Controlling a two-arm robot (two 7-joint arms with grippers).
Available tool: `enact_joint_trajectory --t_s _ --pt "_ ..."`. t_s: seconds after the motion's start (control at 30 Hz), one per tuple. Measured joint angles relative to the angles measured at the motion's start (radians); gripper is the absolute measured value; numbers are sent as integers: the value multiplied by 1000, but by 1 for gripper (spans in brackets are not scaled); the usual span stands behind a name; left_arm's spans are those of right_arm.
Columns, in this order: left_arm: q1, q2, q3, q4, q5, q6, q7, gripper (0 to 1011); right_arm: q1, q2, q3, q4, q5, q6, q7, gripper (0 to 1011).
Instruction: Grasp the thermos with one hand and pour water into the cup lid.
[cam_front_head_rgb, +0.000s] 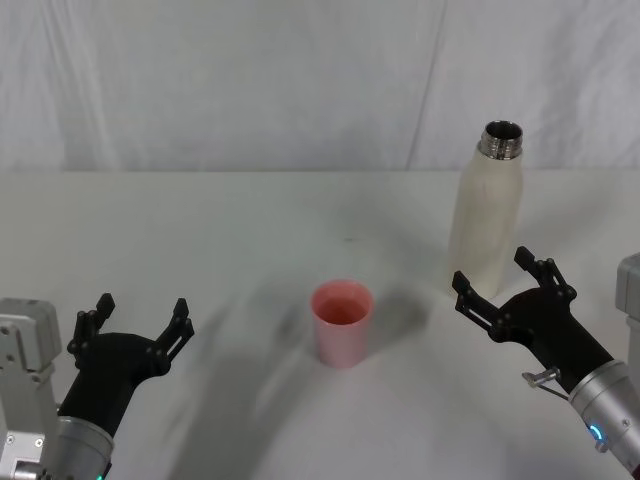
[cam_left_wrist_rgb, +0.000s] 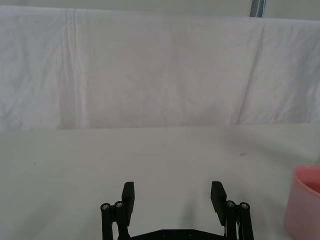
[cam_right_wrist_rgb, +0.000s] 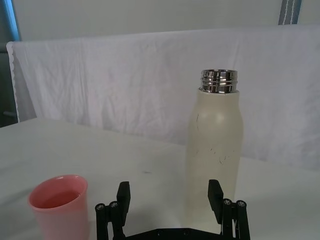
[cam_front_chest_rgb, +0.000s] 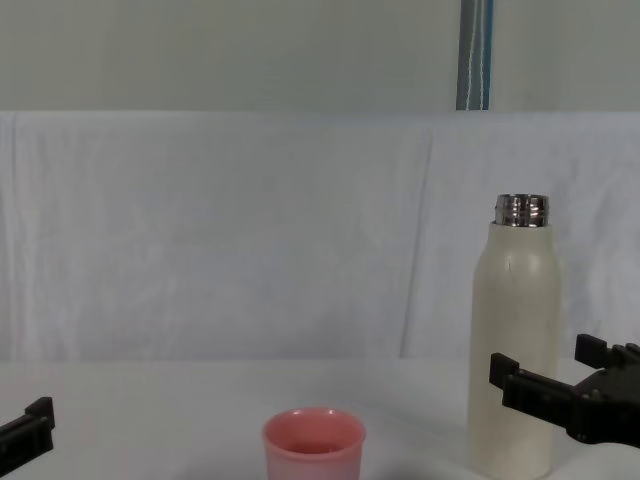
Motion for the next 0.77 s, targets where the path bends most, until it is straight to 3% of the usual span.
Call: enact_joint_trajectory --t_s 0.77 --pt "0 0 0 0 0 0 0 1001 0 0 0 0 0 0 0 1001"
